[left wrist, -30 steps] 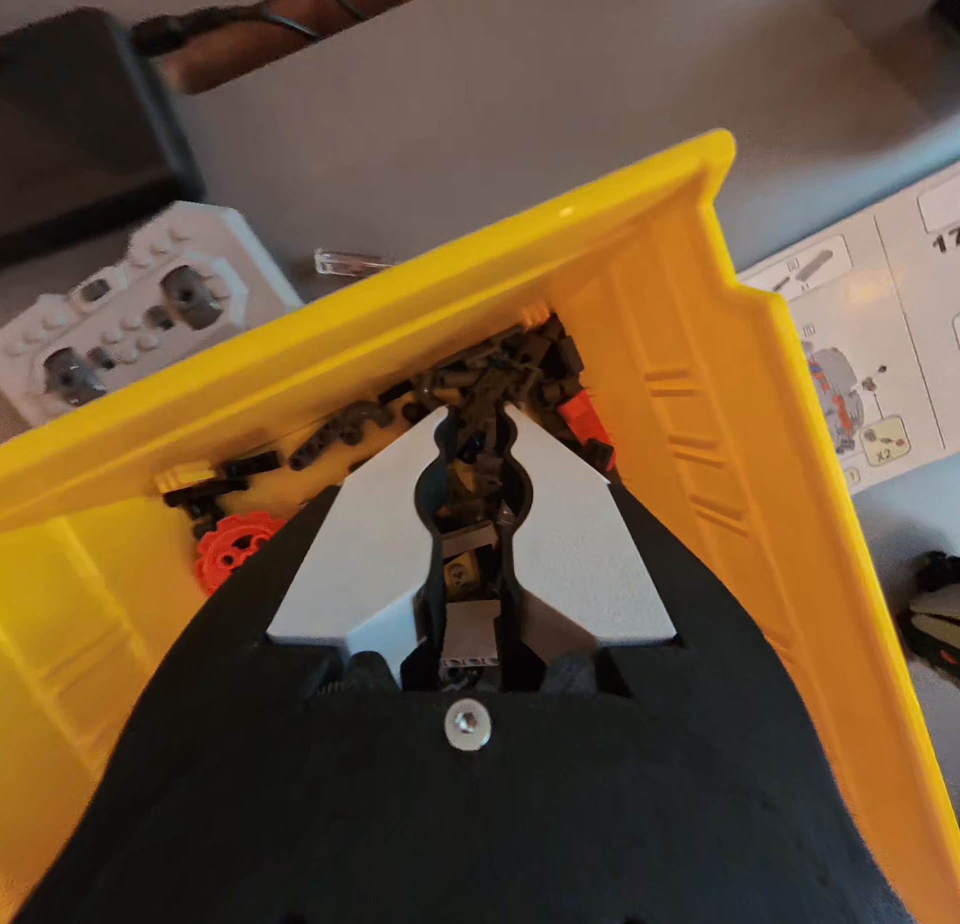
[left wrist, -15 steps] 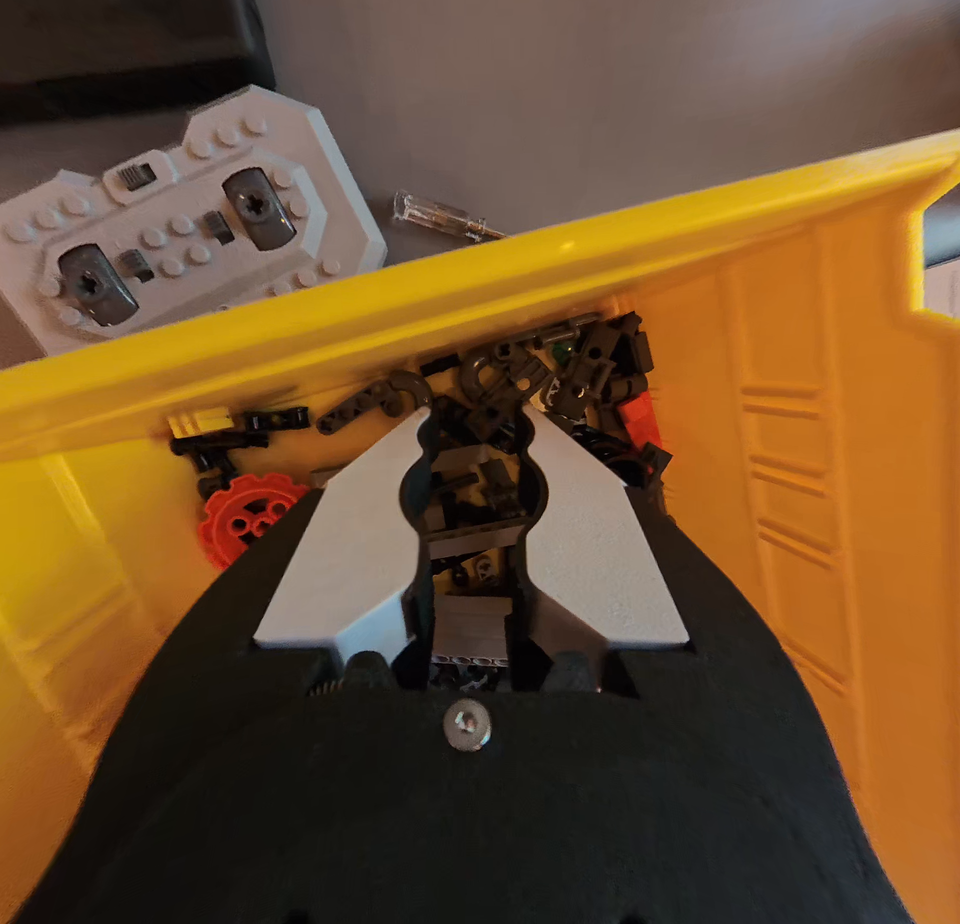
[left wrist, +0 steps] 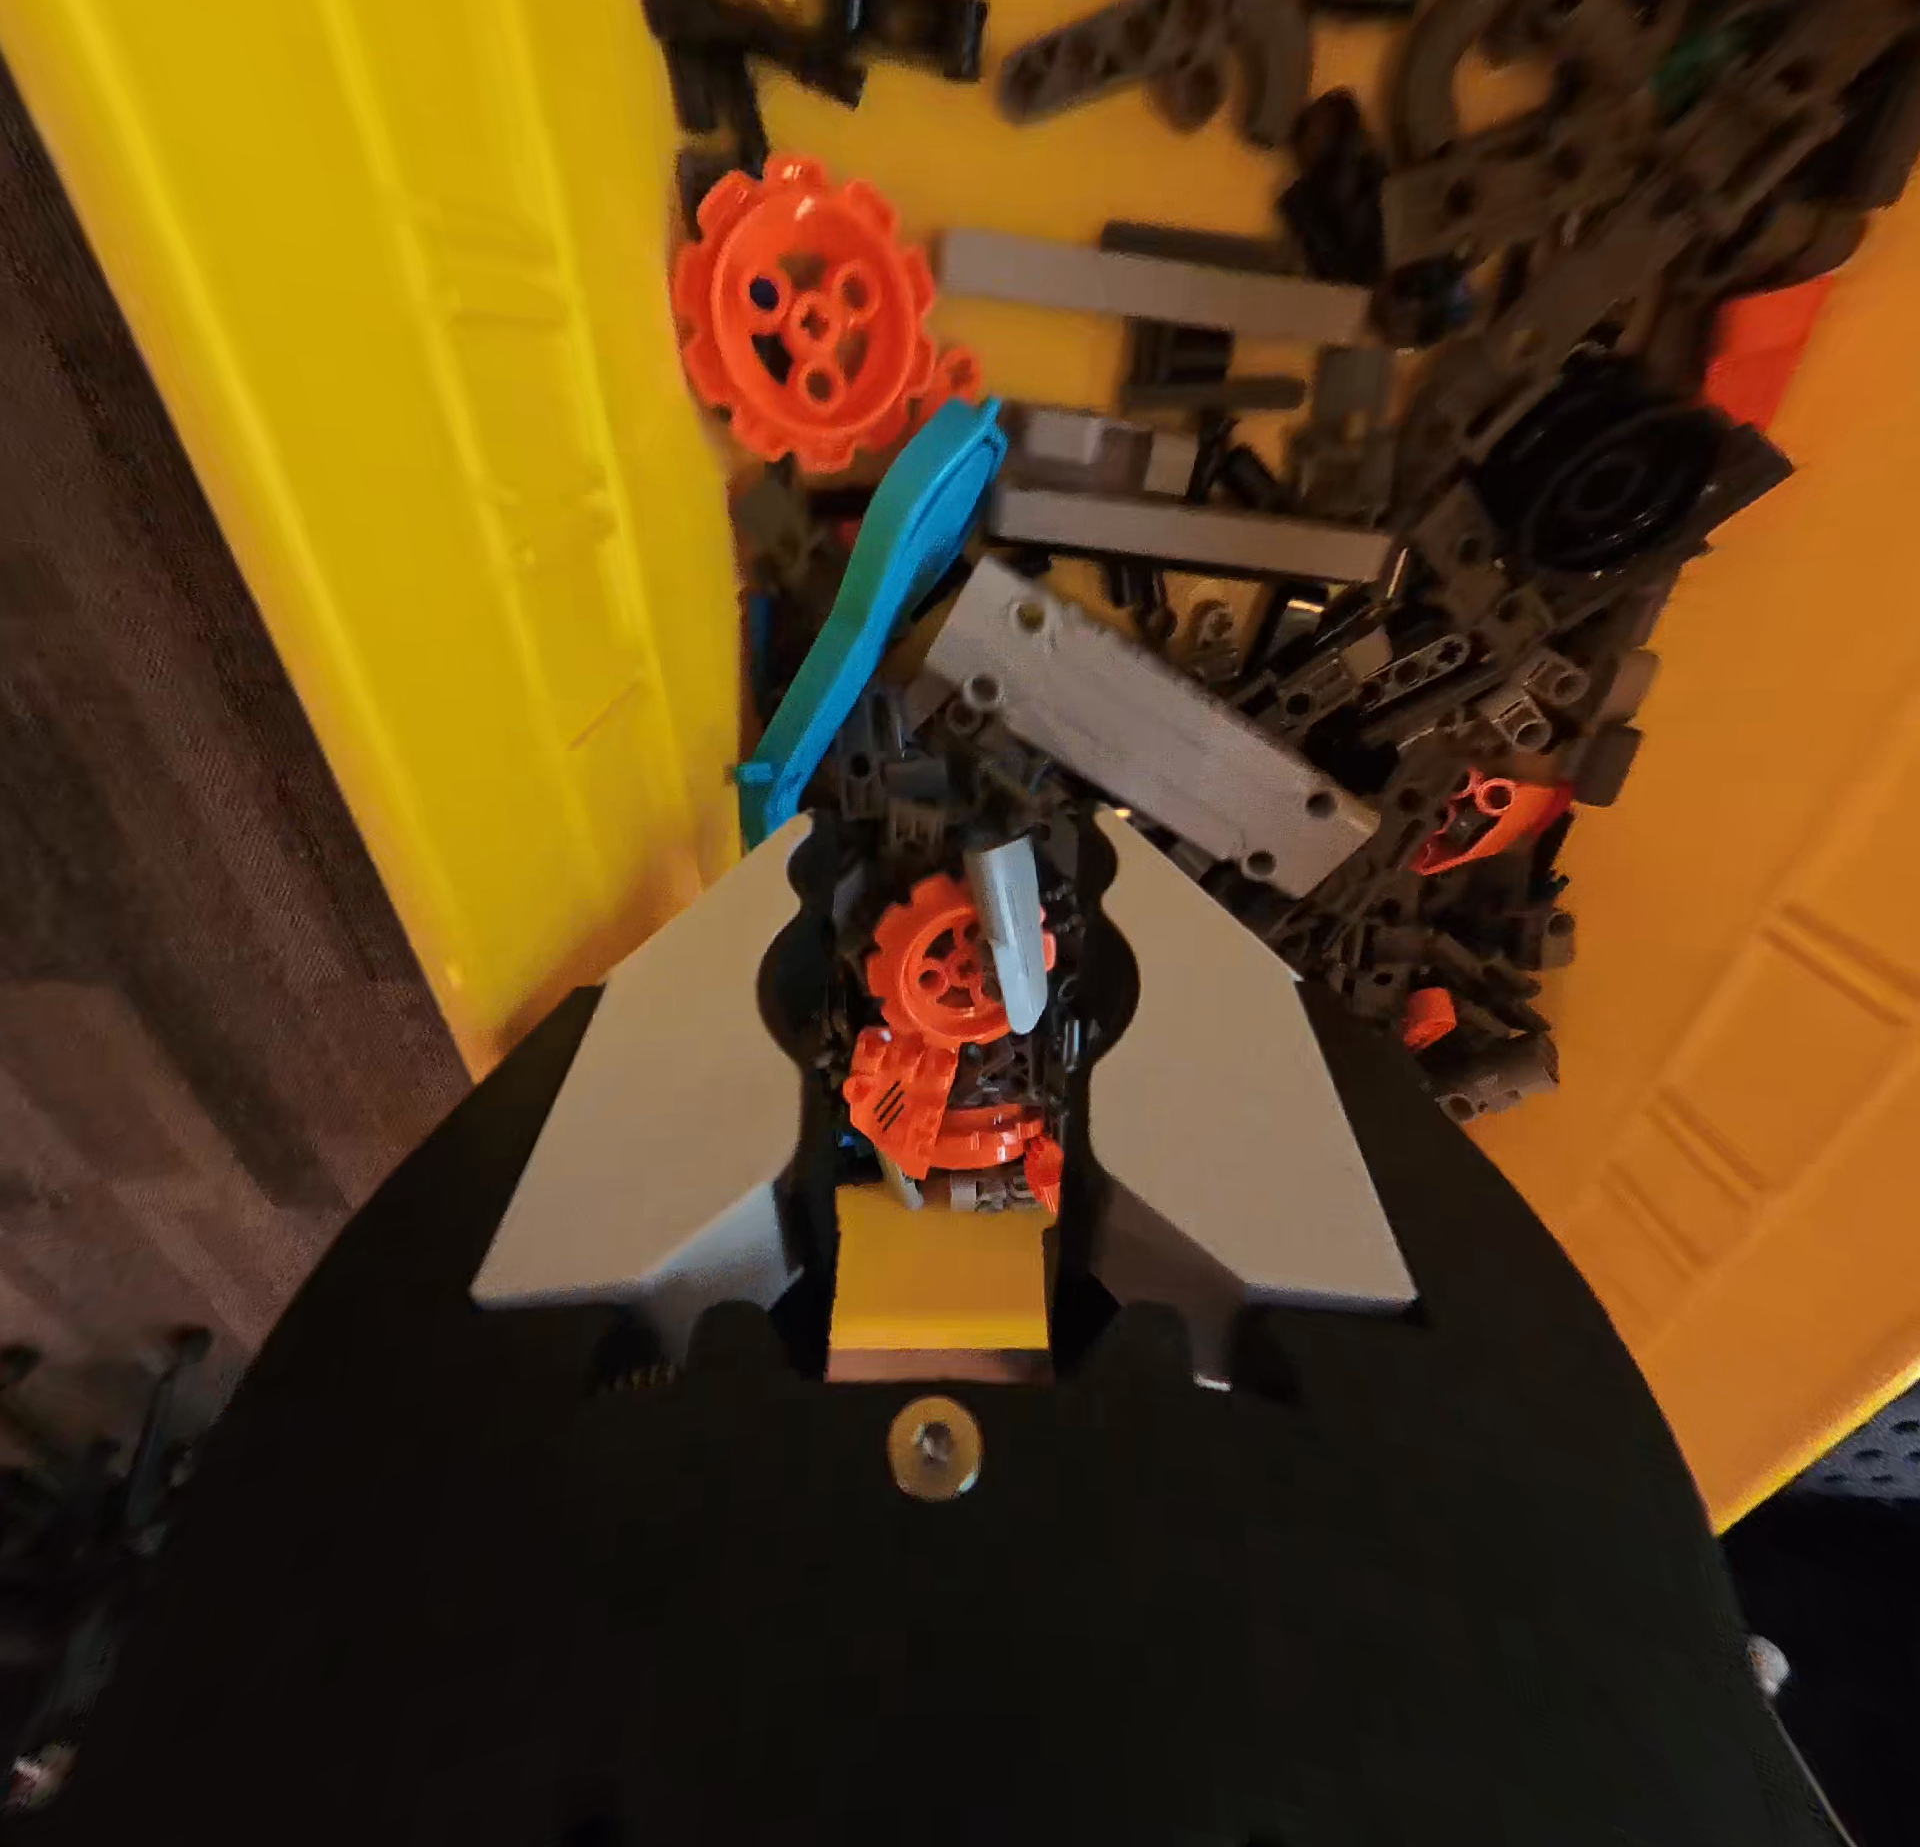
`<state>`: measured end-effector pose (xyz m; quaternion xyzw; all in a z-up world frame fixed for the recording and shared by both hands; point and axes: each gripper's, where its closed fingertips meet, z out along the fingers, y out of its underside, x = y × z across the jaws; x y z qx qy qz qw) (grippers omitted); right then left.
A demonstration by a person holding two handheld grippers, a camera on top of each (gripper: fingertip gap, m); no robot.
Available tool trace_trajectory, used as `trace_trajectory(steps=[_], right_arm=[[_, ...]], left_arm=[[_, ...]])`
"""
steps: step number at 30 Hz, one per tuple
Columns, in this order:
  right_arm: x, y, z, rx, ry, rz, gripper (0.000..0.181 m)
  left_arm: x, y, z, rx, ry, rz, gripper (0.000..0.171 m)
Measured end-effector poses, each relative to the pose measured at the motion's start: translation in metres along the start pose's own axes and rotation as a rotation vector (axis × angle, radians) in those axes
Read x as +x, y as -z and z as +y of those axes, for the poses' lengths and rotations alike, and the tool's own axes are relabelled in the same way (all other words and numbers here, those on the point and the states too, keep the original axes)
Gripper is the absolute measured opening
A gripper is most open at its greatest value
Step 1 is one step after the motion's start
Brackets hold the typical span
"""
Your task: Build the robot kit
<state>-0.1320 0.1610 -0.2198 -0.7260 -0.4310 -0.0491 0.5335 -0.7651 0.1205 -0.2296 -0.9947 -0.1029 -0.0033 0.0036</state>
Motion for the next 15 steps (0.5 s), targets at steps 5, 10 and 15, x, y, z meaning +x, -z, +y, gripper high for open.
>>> trace_trajectory(steps=[5, 10, 15], right_arm=[[-0.001, -0.001, 0.001, -0.008, 0.009, -0.004, 0.034], [-0.001, -0.001, 0.001, -0.009, 0.007, -0.002, 0.034], [-0.001, -0.001, 0.002, -0.013, 0.010, -0.001, 0.034]], left_arm=[[0.023, -0.020, 0.007, -0.105, 0.051, 0.176, 0.080], [0.049, -0.020, -0.013, -0.037, -0.032, 0.283, 0.074], [0.099, -0.007, -0.029, 0.031, -0.165, 0.507, 0.055]])
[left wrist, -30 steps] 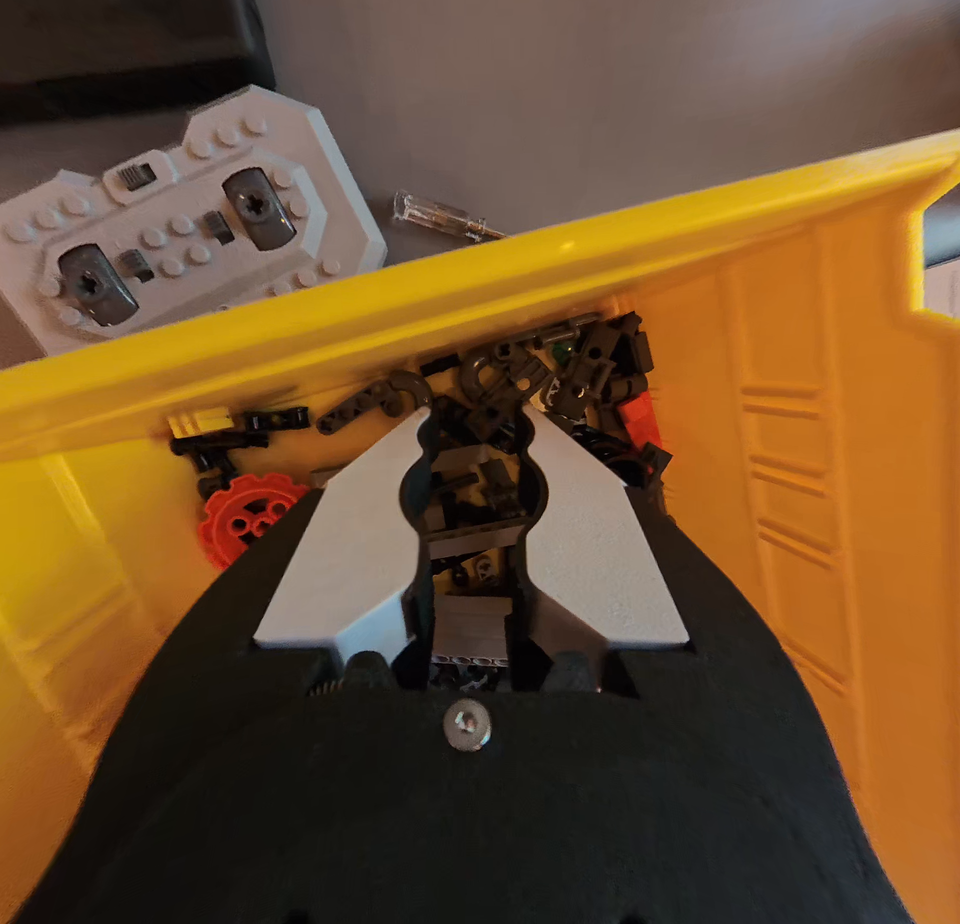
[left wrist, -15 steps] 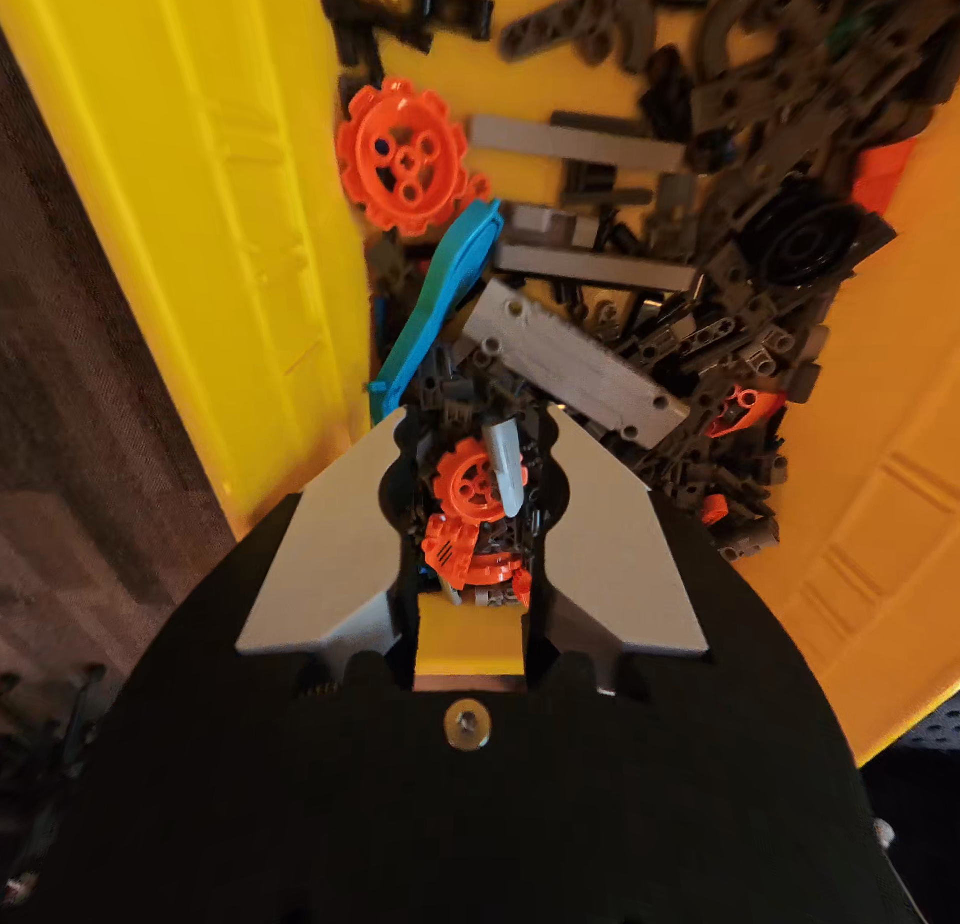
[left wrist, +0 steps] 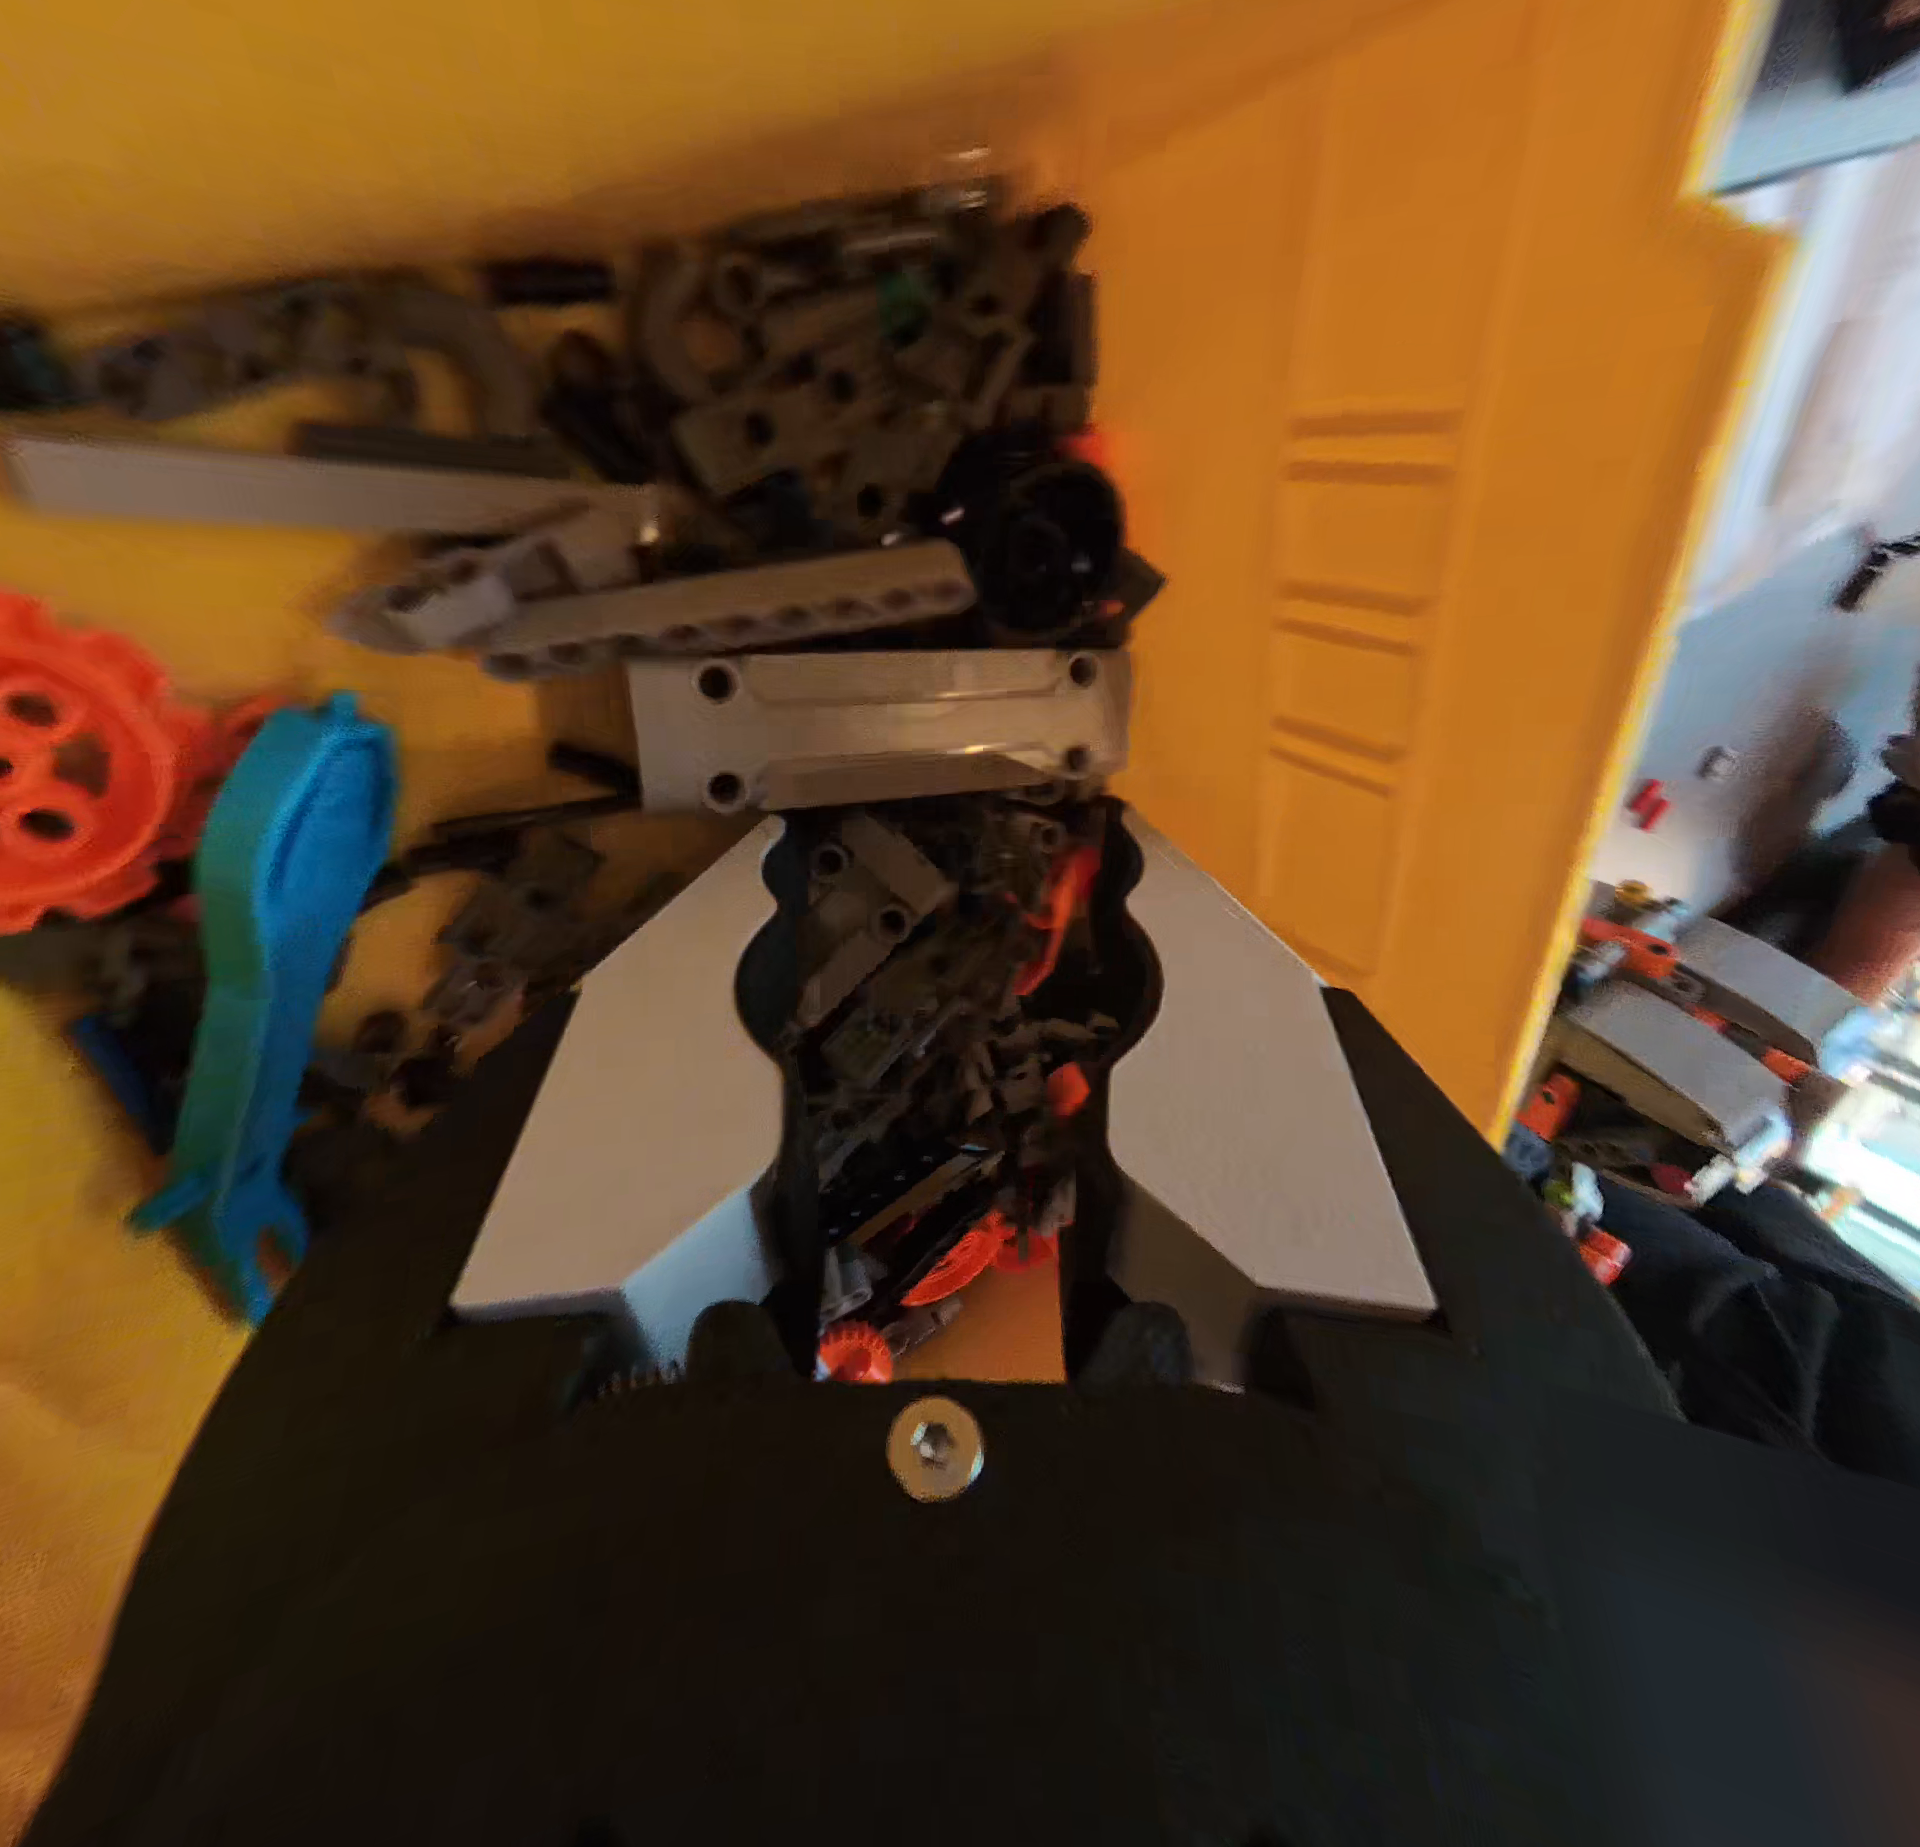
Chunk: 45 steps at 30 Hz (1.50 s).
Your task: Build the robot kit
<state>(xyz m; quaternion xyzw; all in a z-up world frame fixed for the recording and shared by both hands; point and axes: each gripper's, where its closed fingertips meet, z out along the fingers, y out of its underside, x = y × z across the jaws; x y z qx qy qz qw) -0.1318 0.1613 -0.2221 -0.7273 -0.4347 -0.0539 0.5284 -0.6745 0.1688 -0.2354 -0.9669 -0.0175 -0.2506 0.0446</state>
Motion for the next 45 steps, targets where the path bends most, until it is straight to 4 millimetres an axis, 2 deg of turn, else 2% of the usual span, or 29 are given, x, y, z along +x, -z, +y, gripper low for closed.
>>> trace_trajectory(steps=[2, 3, 6, 8, 10, 12, 13, 16, 19, 22, 24, 30, 35, 37, 38, 40, 43, 45], right_arm=[[0.000, 0.000, 0.000, -0.001, 0.001, 0.000, 0.034], [0.000, 0.000, 0.000, -0.002, 0.000, -0.001, 0.034], [-0.001, 0.000, 0.000, -0.003, 0.003, -0.005, 0.034], [-0.002, -0.001, 0.000, -0.005, 0.010, -0.006, 0.034], [-0.002, -0.001, 0.001, -0.007, 0.014, -0.007, 0.034], [-0.002, -0.001, 0.001, -0.009, 0.013, -0.008, 0.034], [-0.002, -0.001, 0.001, -0.009, 0.013, -0.009, 0.034], [-0.002, -0.001, 0.001, -0.011, 0.012, -0.009, 0.034], [-0.003, -0.001, 0.001, -0.012, 0.013, -0.009, 0.034], [-0.003, -0.001, 0.001, -0.012, 0.014, -0.009, 0.034], [-0.003, -0.001, 0.001, -0.011, 0.014, -0.008, 0.034], [-0.002, -0.001, 0.001, -0.012, 0.014, -0.007, 0.034], [-0.002, -0.002, 0.002, -0.015, 0.012, -0.009, 0.034], [-0.003, -0.002, 0.002, -0.016, 0.013, -0.009, 0.034], [-0.002, -0.002, 0.002, -0.016, 0.013, -0.009, 0.034], [-0.003, -0.002, 0.002, -0.016, 0.011, -0.012, 0.034], [-0.003, -0.002, 0.002, -0.015, 0.014, -0.014, 0.034], [-0.004, -0.002, 0.002, -0.017, 0.015, -0.015, 0.034]], left_arm=[[0.013, 0.007, -0.004, 0.034, -0.048, 0.035, 0.051], [0.012, 0.015, -0.004, 0.059, -0.063, 0.005, 0.051], [-0.016, 0.044, 0.008, 0.099, -0.020, -0.220, 0.062], [-0.039, 0.056, 0.035, 0.036, 0.075, -0.345, 0.071], [-0.052, 0.055, 0.066, -0.078, 0.157, -0.385, 0.081], [-0.058, 0.049, 0.085, -0.184, 0.175, -0.398, 0.090], [-0.059, 0.048, 0.087, -0.209, 0.158, -0.418, 0.087], [-0.058, 0.043, 0.089, -0.270, 0.088, -0.487, 0.094], [-0.056, 0.036, 0.084, -0.317, -0.019, -0.556, 0.107], [-0.058, 0.029, 0.079, -0.360, -0.089, -0.609, 0.108], [-0.052, 0.018, 0.069, -0.347, -0.131, -0.554, 0.084], [-0.035, -0.002, 0.028, -0.194, -0.175, -0.353, 0.039], [-0.043, 0.012, -0.024, 0.073, -0.142, -0.356, 0.034], [-0.045, 0.024, -0.029, 0.138, -0.109, -0.359, 0.034], [-0.045, 0.026, -0.021, 0.116, -0.089, -0.352, 0.035], [-0.045, 0.029, 0.006, 0.012, -0.046, -0.354, 0.056], [-0.048, 0.034, 0.049, -0.146, -0.023, -0.405, 0.075], [-0.047, 0.029, 0.076, -0.272, -0.034, -0.412, 0.079]])
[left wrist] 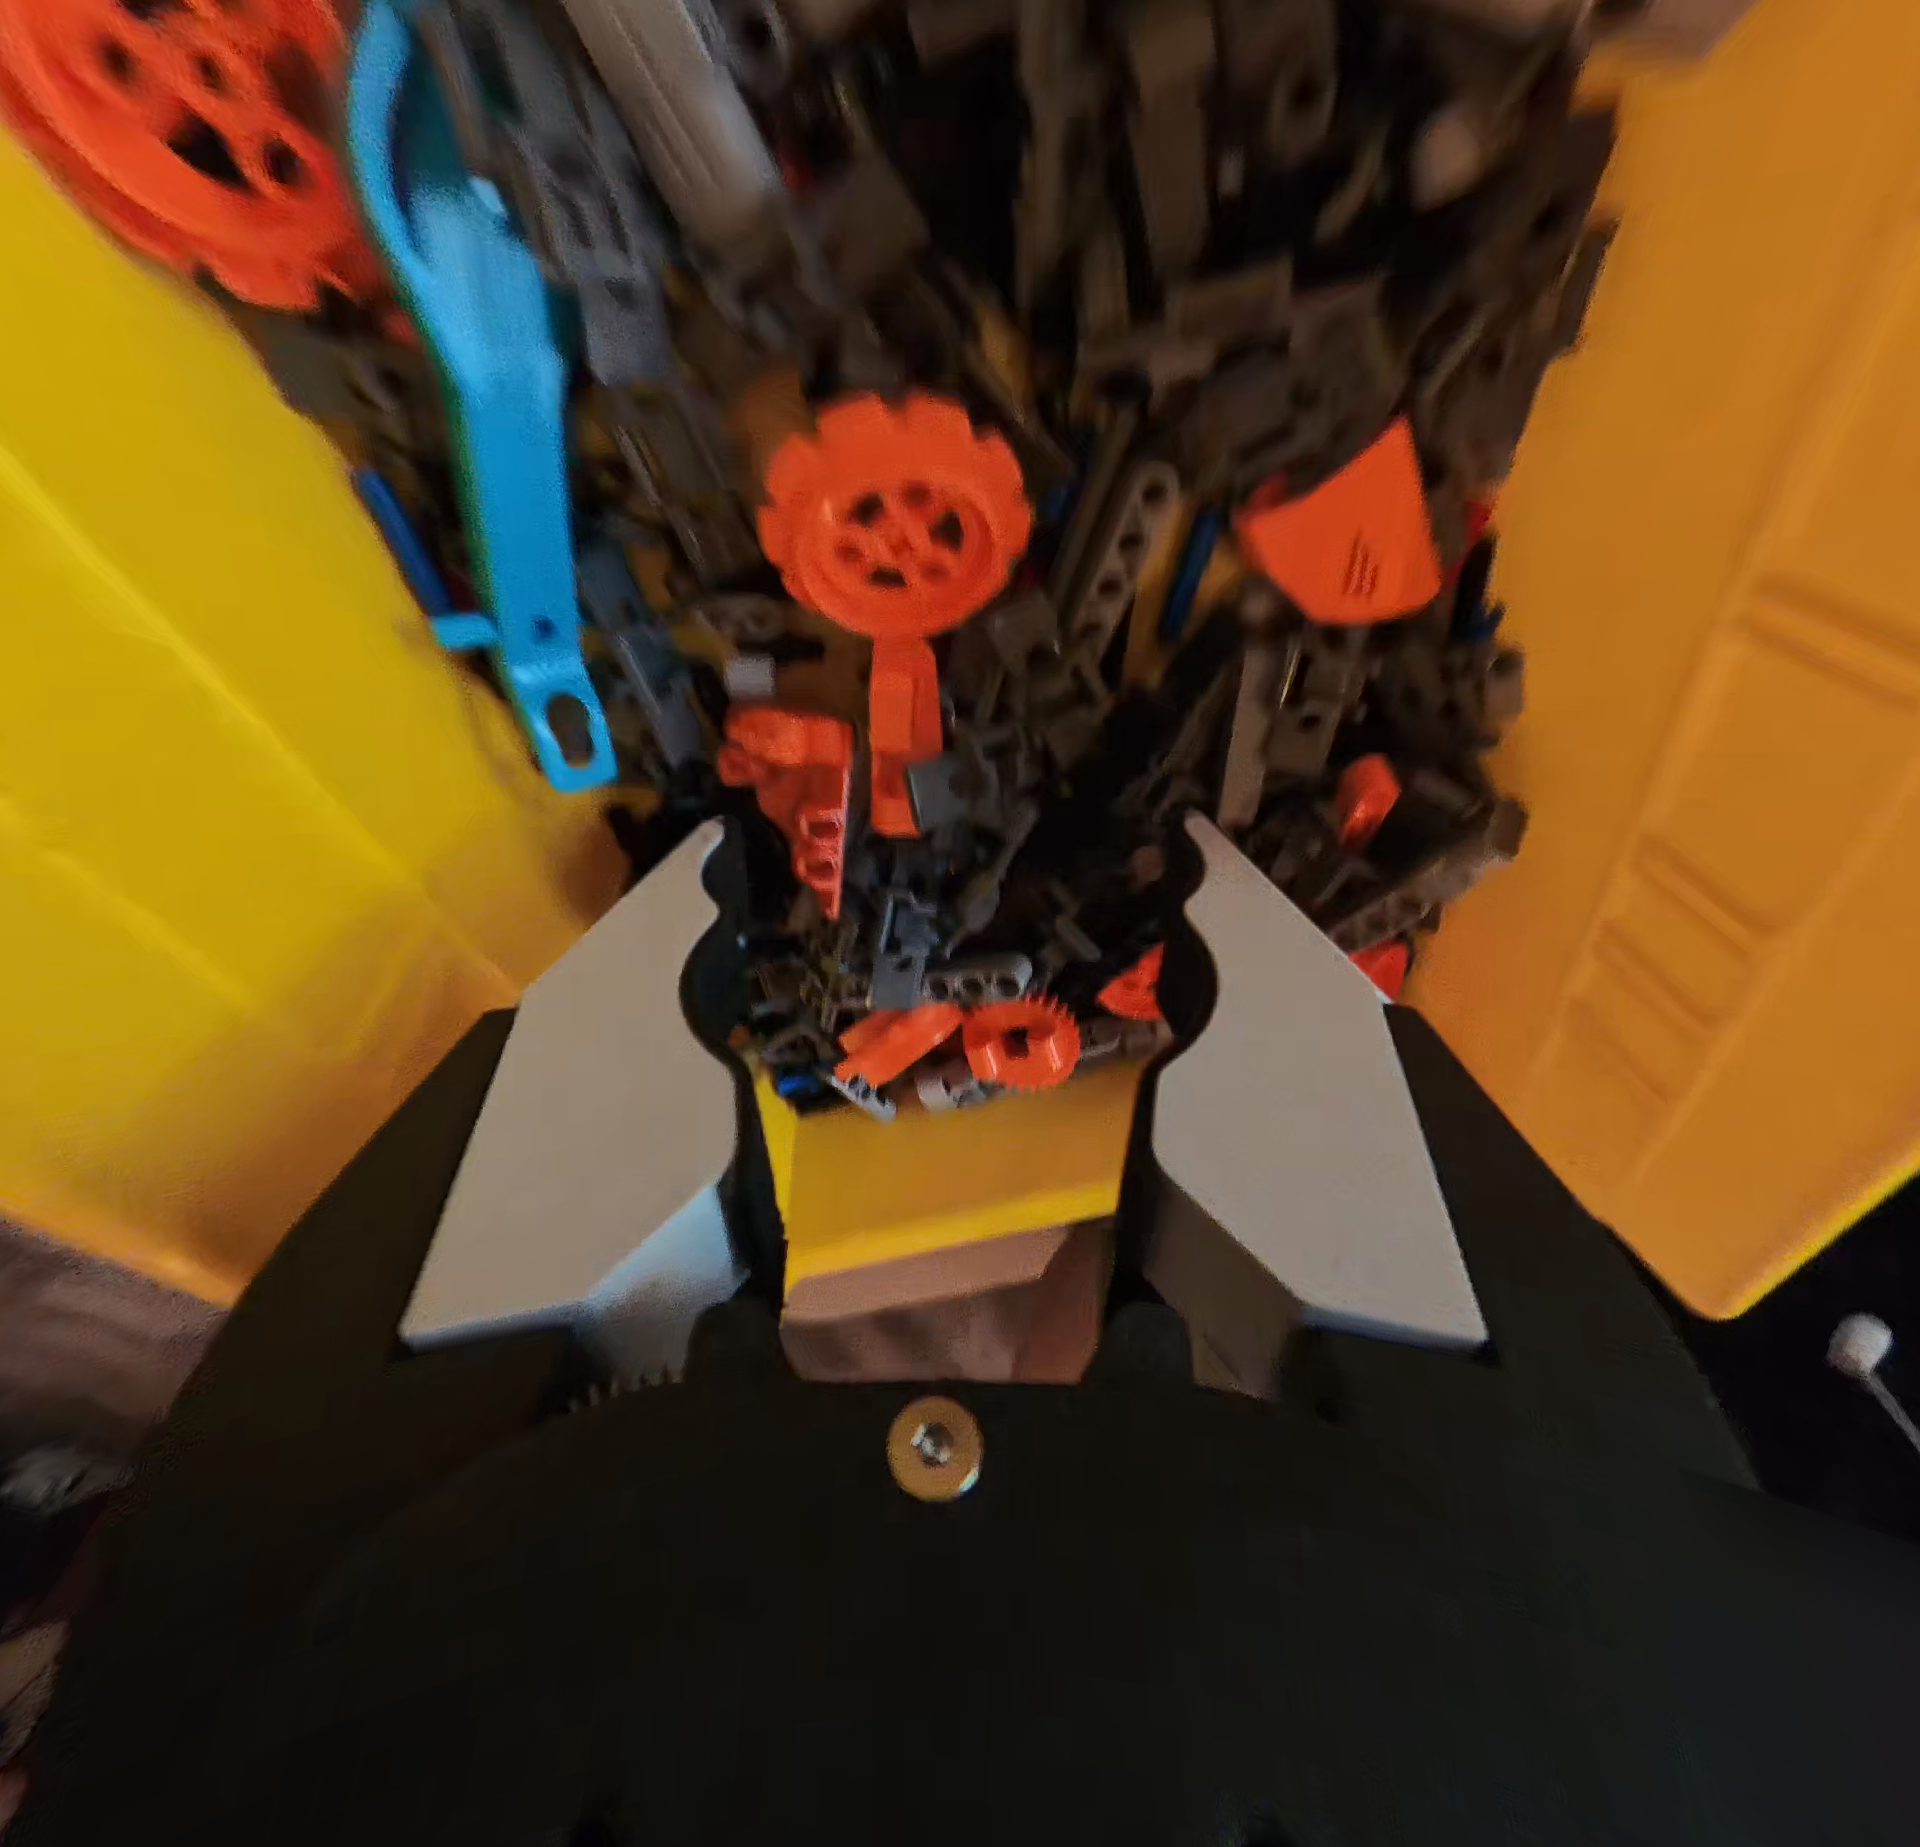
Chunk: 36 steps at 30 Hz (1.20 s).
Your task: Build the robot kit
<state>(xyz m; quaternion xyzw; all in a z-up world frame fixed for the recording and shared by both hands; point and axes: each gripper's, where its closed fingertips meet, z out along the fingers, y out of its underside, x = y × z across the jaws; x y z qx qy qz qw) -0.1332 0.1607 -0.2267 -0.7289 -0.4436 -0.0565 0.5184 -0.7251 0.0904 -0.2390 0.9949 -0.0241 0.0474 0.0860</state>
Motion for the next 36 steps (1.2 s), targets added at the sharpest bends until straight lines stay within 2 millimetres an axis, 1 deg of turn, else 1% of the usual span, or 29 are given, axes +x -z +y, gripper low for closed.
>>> trace_trajectory(steps=[1, 2, 3, 4, 6, 7, 9, 10, 12, 13, 14, 15, 17, 18, 24, 27, 30, 31, 32, 33, 34, 36], right_arm=[[0.000, 0.000, 0.000, 0.000, 0.001, 0.001, 0.034], [0.000, 0.000, 0.000, 0.001, 0.000, 0.001, 0.034], [0.000, 0.000, 0.000, 0.002, 0.000, 0.001, 0.034], [0.000, 0.000, 0.000, 0.002, -0.001, 0.000, 0.034], [0.000, 0.000, 0.000, 0.000, -0.001, -0.001, 0.034], [0.000, 0.000, 0.000, 0.001, 0.001, -0.001, 0.034], [0.000, 0.000, 0.000, 0.001, 0.001, -0.002, 0.034], [-0.001, 0.000, 0.000, 0.000, 0.000, -0.005, 0.034], [-0.001, 0.000, 0.000, -0.001, 0.000, -0.007, 0.034], [-0.001, 0.000, 0.000, 0.000, 0.001, -0.006, 0.034], [-0.001, 0.000, 0.000, 0.001, 0.002, -0.005, 0.034], [-0.001, 0.000, 0.000, 0.002, 0.001, -0.005, 0.034], [-0.001, 0.000, 0.000, 0.003, -0.001, -0.006, 0.034], [-0.001, 0.000, 0.000, 0.002, -0.002, -0.006, 0.034], [-0.001, 0.000, 0.000, -0.002, 0.002, -0.008, 0.034], [-0.001, -0.001, 0.001, -0.004, 0.002, -0.009, 0.034], [-0.001, -0.001, 0.001, -0.005, 0.004, -0.007, 0.034], [-0.001, -0.001, 0.001, -0.005, 0.004, -0.007, 0.034], [-0.001, -0.001, 0.001, -0.005, 0.004, -0.007, 0.034], [-0.001, -0.001, 0.001, -0.005, 0.004, -0.007, 0.034], [-0.001, -0.001, 0.001, -0.005, 0.004, -0.007, 0.034], [-0.001, -0.001, 0.001, -0.005, 0.003, -0.007, 0.034]], left_arm=[[-0.002, -0.004, 0.007, -0.052, -0.021, -0.036, 0.085], [-0.006, -0.005, 0.006, -0.067, -0.041, -0.093, 0.084], [-0.008, -0.002, -0.003, -0.040, -0.068, -0.137, 0.074], [-0.003, 0.001, -0.015, 0.011, -0.094, -0.139, 0.058], [0.010, 0.008, -0.034, 0.096, -0.123, -0.124, 0.038], [0.014, 0.010, -0.037, 0.112, -0.141, -0.124, 0.041], [0.018, 0.004, -0.033, 0.073, -0.182, -0.122, 0.050], [0.016, -0.002, -0.030, 0.038, -0.199, -0.132, 0.058], [0.010, -0.011, -0.025, -0.023, -0.205, -0.148, 0.062], [0.008, -0.013, -0.025, -0.039, -0.195, -0.147, 0.067], [0.008, -0.013, -0.028, -0.029, -0.184, -0.137, 0.066], [0.007, -0.011, -0.032, -0.004, -0.179, -0.135, 0.058], [0.004, -0.006, -0.039, 0.043, -0.186, -0.148, 0.026], [0.000, -0.004, -0.041, 0.058, -0.191, -0.168, 0.022], [-0.011, 0.006, -0.050, 0.124, -0.167, -0.201, 0.020], [-0.019, 0.011, -0.057, 0.169, -0.104, -0.203, 0.020], [-0.031, 0.017, -0.057, 0.195, -0.049, -0.238, 0.018], [-0.030, 0.018, -0.057, 0.202, -0.048, -0.222, 0.021], [-0.022, 0.018, -0.059, 0.217, -0.063, -0.173, 0.026], [-0.011, 0.019, -0.062, 0.243, -0.087, -0.119, 0.028], [0.000, 0.021, -0.066, 0.270, -0.117, -0.072, 0.025], [0.021, 0.024, -0.070, 0.301, -0.172, 0.000, 0.009]])
